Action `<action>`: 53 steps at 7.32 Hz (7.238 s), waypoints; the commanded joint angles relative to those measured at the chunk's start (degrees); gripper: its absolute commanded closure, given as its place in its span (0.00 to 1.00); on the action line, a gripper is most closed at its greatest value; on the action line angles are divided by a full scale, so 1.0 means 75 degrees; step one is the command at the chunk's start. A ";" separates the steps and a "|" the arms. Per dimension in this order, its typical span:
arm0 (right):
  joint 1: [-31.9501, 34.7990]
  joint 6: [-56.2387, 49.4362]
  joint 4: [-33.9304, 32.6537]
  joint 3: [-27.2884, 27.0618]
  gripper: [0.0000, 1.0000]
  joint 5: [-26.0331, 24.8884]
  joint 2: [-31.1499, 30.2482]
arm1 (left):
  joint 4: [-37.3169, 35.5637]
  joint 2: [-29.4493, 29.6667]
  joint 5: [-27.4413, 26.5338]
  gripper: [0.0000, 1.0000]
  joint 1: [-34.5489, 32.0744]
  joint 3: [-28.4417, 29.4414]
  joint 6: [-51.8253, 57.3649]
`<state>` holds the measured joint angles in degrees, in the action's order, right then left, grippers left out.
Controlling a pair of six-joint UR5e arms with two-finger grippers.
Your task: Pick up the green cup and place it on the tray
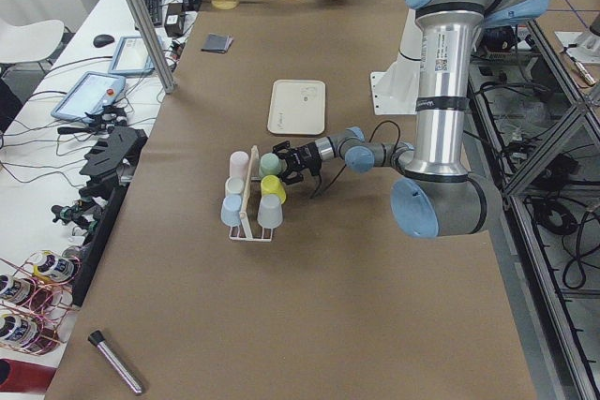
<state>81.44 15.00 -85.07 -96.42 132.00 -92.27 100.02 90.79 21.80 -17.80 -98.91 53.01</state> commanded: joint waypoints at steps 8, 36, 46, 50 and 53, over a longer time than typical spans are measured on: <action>0.0309 -0.0852 -0.0212 -0.0211 0.02 0.0224 -0.0483 | 0.1133 -0.0598 0.0012 0.25 -0.0006 -0.0863 0.1423; 0.0989 -0.1719 -0.0107 0.0129 0.00 0.0423 -0.0952 | 0.4629 -0.1114 0.0926 0.38 0.0978 -0.2082 -1.0943; 0.0989 -0.1719 -0.0095 0.0199 0.00 0.0400 -0.0893 | 0.4524 0.2002 0.0809 0.40 0.1248 0.0307 -1.4741; 0.0989 -0.1719 -0.0095 0.0199 0.00 0.0411 -0.0904 | 0.4477 0.2843 0.0434 0.41 0.1166 0.1172 -1.4756; 0.0989 -0.1731 -0.0095 0.0199 0.00 0.0400 -0.0928 | 0.4454 0.3817 0.0258 0.42 0.1026 0.2110 -1.4756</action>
<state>88.83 2.05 -85.78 -94.92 135.01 -99.13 133.51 116.36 24.19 -9.60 -86.33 -57.66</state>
